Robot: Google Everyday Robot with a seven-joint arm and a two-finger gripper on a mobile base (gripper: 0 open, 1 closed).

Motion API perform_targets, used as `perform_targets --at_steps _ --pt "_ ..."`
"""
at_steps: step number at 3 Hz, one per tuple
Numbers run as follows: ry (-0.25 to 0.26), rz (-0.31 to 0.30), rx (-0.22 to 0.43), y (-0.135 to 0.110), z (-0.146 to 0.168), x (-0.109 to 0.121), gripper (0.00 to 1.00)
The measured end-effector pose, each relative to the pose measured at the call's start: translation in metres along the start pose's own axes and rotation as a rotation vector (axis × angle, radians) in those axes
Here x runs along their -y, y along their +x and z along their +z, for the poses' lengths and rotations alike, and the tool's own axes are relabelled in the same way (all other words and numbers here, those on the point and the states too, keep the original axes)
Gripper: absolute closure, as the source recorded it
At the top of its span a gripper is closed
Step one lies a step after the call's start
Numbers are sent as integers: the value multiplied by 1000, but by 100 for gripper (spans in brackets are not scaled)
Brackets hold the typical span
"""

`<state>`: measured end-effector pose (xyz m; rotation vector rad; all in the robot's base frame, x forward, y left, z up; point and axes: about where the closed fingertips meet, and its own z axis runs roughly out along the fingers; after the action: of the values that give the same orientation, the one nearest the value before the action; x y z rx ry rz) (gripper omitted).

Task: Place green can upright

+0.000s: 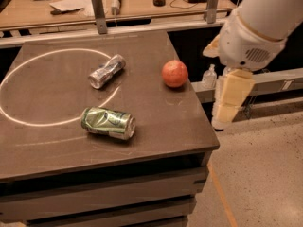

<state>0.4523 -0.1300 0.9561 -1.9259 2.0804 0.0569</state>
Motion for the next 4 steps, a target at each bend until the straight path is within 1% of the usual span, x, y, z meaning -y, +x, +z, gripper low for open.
perform_targets --at_steps 1,2,3,4 --pt "-71 -111 3 -68 39 -4 0" --pt "-96 -155 -3 -101 60 -8 0" --pt "-114 -184 -37 -136 83 -12 0" --pt "-121 -178 -78 -161 102 -16 0"
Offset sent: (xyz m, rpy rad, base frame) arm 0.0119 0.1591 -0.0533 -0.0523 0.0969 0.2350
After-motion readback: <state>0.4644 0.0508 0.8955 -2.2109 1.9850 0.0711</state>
